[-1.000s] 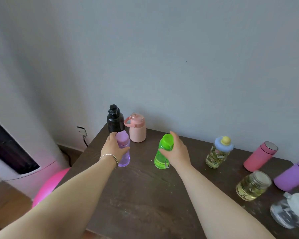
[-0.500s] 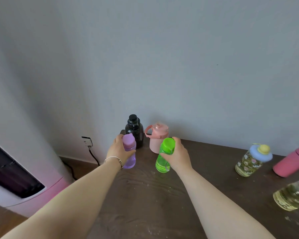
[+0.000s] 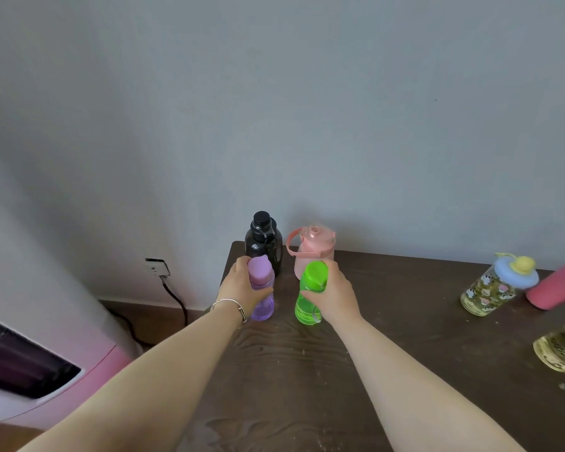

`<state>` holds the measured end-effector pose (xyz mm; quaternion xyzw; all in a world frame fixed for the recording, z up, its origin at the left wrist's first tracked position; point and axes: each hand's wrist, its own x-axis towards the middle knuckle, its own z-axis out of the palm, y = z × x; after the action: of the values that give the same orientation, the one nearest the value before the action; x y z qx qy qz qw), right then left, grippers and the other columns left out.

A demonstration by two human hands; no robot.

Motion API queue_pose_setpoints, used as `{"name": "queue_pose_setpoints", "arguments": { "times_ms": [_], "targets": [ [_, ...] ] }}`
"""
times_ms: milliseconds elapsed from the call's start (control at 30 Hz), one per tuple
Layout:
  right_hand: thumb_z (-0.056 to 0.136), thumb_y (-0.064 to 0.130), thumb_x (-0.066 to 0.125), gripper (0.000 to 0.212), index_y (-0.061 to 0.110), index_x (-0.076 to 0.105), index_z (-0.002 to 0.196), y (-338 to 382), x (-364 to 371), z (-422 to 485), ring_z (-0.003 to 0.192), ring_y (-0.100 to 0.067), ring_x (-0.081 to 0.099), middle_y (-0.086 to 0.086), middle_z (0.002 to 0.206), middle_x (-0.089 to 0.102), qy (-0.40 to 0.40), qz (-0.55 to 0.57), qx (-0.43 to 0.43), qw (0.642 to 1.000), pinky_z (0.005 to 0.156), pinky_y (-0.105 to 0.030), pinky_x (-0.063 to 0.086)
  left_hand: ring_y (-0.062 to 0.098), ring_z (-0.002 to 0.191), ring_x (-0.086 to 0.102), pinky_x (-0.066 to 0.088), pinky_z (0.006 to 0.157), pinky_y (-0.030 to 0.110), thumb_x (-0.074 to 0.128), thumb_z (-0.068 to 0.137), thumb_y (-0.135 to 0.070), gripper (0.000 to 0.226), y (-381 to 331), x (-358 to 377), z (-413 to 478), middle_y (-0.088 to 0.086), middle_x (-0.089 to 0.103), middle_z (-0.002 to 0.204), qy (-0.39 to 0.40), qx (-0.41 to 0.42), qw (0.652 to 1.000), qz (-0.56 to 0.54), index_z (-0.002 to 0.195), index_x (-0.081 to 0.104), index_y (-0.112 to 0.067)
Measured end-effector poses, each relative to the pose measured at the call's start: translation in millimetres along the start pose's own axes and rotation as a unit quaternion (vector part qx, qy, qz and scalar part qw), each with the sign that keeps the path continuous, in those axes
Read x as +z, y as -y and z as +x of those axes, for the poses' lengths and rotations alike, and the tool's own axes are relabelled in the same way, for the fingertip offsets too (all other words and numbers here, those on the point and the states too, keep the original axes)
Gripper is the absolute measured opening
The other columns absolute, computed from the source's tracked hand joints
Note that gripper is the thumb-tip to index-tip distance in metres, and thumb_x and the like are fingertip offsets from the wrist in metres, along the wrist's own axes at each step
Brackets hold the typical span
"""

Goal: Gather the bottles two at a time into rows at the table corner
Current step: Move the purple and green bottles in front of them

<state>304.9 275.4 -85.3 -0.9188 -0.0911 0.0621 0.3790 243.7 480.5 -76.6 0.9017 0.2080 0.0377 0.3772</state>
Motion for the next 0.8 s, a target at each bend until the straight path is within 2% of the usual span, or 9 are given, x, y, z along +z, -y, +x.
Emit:
{"name": "queue_pose_setpoints", "arguments": {
  "times_ms": [433, 633, 800],
  "targets": [
    [0.071, 0.027, 0.084, 0.071, 0.029, 0.042, 0.129, -6.6, 4.5, 6.9, 0.107, -0.022, 0.059, 0.000, 0.119, 0.058, 0.006, 0.005, -0.005, 1.000, 0.088, -0.039, 0.051, 0.028, 0.112, 0.053, 0.051, 0.093, 0.042, 0.085, 0.070, -0.029, 0.078, 10.6, 1.1, 15.6, 0.006, 0.051, 0.131, 0.018, 0.006, 1.000, -0.004, 0.132, 0.038, -0.019],
    [0.068, 0.023, 0.085, 0.099, 0.036, 0.024, 0.145, -7.2, 1.4, 4.9, 0.113, -0.025, 0.059, 0.000, 0.130, 0.055, 0.019, -0.016, -0.004, 1.000, 0.091, -0.044, 0.052, 0.030, 0.119, 0.050, 0.049, 0.096, 0.042, 0.083, 0.071, -0.027, 0.086, 13.4, 2.9, 17.2, 0.006, 0.042, 0.141, 0.030, 0.016, 0.999, 0.000, 0.141, 0.032, -0.022],
    [0.069, 0.020, 0.085, 0.108, 0.031, 0.017, 0.153, -6.9, -7.1, 2.5, 0.123, -0.027, 0.053, -0.006, 0.140, 0.047, 0.020, -0.051, -0.016, 0.998, 0.095, -0.040, 0.049, 0.031, 0.131, 0.037, 0.042, 0.105, 0.043, 0.081, 0.073, -0.034, 0.099, 14.6, -0.7, 18.5, 0.009, 0.035, 0.146, 0.040, 0.042, 0.995, 0.082, 0.150, 0.020, -0.020]
  ]
}}
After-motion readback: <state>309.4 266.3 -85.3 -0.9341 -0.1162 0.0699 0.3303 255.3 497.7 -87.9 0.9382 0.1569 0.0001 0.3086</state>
